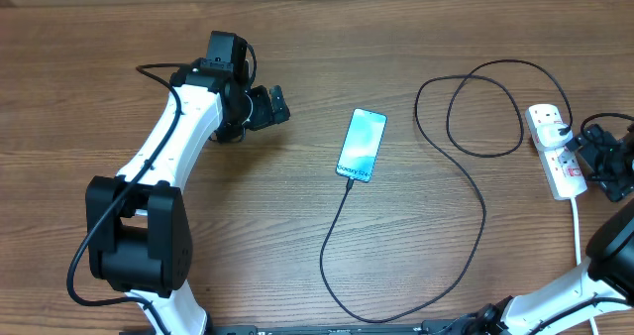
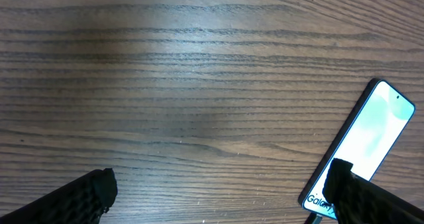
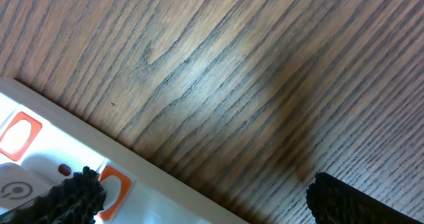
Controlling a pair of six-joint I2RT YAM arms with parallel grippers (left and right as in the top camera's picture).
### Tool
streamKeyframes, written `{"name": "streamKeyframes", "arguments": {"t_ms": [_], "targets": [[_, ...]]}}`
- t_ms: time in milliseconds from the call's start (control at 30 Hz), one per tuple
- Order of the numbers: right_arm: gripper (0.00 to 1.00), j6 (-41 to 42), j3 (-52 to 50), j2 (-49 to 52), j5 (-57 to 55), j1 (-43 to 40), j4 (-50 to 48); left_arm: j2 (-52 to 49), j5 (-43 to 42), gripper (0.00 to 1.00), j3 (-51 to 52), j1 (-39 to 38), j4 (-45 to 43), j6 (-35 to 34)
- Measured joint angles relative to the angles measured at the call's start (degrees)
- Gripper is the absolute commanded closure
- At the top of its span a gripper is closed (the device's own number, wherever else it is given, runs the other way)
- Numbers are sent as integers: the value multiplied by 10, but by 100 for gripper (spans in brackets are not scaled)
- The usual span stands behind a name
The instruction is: Plug charger to phone and switch on socket
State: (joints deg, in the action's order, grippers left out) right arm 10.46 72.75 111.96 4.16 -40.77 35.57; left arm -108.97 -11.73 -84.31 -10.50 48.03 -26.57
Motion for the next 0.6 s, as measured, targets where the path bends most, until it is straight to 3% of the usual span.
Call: {"name": "streamKeyframes", "arguments": {"t_ms": [600], "targets": [[1, -1, 0, -4, 8, 0, 16, 0, 0, 1, 0, 0, 0, 0]]}}
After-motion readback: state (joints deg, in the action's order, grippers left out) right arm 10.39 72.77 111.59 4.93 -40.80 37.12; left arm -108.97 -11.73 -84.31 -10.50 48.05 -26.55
